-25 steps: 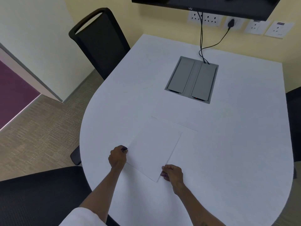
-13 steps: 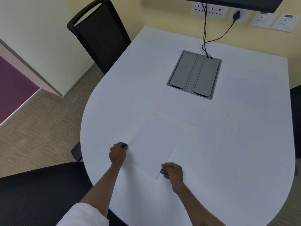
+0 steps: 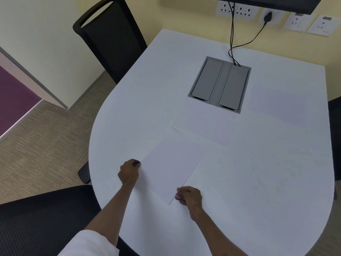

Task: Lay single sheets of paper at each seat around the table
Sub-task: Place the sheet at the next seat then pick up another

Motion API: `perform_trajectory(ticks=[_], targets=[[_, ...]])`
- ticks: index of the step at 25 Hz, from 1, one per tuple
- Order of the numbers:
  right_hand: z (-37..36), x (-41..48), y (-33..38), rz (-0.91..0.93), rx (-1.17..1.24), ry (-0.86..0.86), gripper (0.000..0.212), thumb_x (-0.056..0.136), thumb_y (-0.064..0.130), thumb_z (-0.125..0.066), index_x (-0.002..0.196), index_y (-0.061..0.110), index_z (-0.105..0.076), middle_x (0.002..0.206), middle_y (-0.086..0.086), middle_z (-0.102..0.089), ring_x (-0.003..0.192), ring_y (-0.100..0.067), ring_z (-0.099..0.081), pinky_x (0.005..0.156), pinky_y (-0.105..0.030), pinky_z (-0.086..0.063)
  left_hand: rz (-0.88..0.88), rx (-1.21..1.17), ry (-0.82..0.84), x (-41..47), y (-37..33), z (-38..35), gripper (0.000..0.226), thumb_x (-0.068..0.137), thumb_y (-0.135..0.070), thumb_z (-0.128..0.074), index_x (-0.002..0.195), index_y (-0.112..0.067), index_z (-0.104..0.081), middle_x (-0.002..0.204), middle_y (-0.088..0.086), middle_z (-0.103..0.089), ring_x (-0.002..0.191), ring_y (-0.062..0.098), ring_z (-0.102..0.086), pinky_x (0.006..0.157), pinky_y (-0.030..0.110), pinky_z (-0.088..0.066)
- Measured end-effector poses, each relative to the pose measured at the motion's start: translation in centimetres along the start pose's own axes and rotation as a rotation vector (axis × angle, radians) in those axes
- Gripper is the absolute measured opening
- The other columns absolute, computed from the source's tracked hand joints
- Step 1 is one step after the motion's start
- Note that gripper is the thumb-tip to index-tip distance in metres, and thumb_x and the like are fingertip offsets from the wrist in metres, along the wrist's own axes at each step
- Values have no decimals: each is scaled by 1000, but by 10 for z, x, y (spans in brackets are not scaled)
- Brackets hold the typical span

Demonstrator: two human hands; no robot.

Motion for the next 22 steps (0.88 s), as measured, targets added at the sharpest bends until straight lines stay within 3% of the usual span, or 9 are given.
perform_trajectory(ticks=[7, 11, 14, 17, 22], targets=[[0, 1, -2, 12, 19, 3, 15, 78, 13, -80, 82, 0, -76, 78, -18, -77, 64, -24, -73, 60, -29, -58, 26, 24, -6, 3, 0, 1, 12, 88, -22, -64, 93, -21, -75, 96, 7, -75, 93, 29, -66, 83, 35, -47], [2, -1, -5, 7, 57, 28, 23, 78, 13, -81, 82, -7, -73, 72, -19, -74, 59, -23, -67, 60, -30, -57, 35, 5, -41, -2, 3, 5, 20, 85, -31, -70, 101, -21, -72, 103, 1, -73, 101, 27, -64, 84, 36, -37], [8, 0, -4, -3, 67, 47, 27, 78, 12, -81, 83, -12, -69, 68, -18, -72, 59, -24, -64, 59, -30, -56, 30, 82, -119, -15, 6, 6, 25, 84, -37, -72, 105, -23, -71, 108, 0, -70, 100, 28, -64, 80, 37, -32], [27, 2, 0, 1, 40, 28, 25, 80, 14, -79, 83, -8, -69, 73, -21, -74, 60, -24, -66, 58, -30, -57, -35, 72, -250, -41, -8, 3, 12, 88, -32, -68, 97, -25, -71, 108, 2, -69, 99, 28, -61, 81, 38, -28], [79, 26, 39, 65, -59, -18, 22, 81, 16, -78, 83, -4, -71, 70, -15, -76, 58, -20, -66, 55, -28, -54, -146, -127, -224, -84, -55, -44, 9, 91, -20, -65, 97, -19, -72, 100, 1, -70, 95, 27, -66, 86, 40, -41]])
Point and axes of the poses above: each hand's wrist, its own x-axis towards the middle knuckle, its own z-axis out of the back of the hand, y = z × x, the point moved 9 cm from there along x, towards the middle knuckle
